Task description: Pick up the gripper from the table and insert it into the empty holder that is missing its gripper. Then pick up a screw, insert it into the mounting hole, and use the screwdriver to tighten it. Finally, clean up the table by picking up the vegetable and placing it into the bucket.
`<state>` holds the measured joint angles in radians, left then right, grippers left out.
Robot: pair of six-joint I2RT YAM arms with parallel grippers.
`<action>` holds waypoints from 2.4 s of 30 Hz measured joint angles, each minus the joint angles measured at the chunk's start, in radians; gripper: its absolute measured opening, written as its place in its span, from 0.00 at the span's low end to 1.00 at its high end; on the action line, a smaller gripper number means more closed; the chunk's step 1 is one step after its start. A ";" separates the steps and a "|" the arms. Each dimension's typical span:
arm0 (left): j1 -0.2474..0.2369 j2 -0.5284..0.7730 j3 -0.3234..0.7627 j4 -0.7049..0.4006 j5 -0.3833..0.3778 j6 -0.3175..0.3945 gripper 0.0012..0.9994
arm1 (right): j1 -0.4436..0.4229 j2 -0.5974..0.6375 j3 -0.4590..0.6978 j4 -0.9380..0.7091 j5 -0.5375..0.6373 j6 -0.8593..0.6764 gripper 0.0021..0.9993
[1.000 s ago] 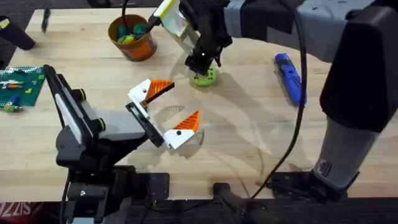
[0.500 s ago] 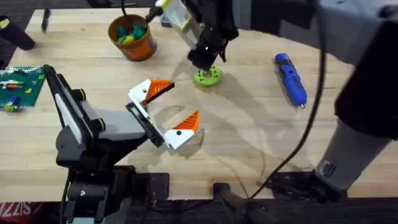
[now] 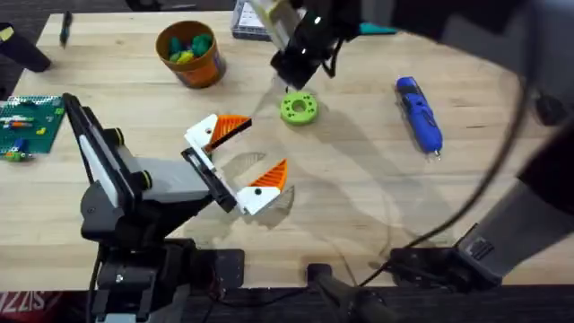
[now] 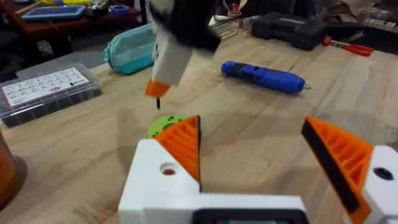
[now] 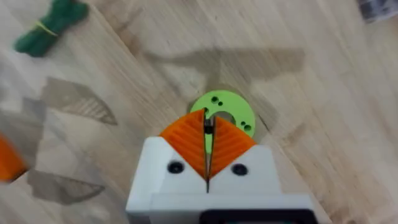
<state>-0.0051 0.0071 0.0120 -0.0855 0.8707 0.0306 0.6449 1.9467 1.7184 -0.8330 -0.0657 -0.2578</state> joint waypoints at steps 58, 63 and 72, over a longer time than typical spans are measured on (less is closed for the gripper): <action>0.000 0.000 0.000 0.000 0.000 0.000 0.99 | 0.426 -0.154 0.243 -0.169 0.028 0.087 0.00; 0.000 0.000 0.000 0.000 0.000 0.000 0.99 | 0.426 -0.138 0.243 -0.172 0.028 0.087 0.00; 0.000 0.000 0.000 0.000 0.000 0.000 0.99 | 0.426 -0.124 0.243 -0.172 0.029 0.087 0.00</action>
<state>-0.0051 0.0071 0.0120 -0.0853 0.8707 0.0307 1.0710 1.8222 1.9610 -1.0055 -0.0372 -0.1711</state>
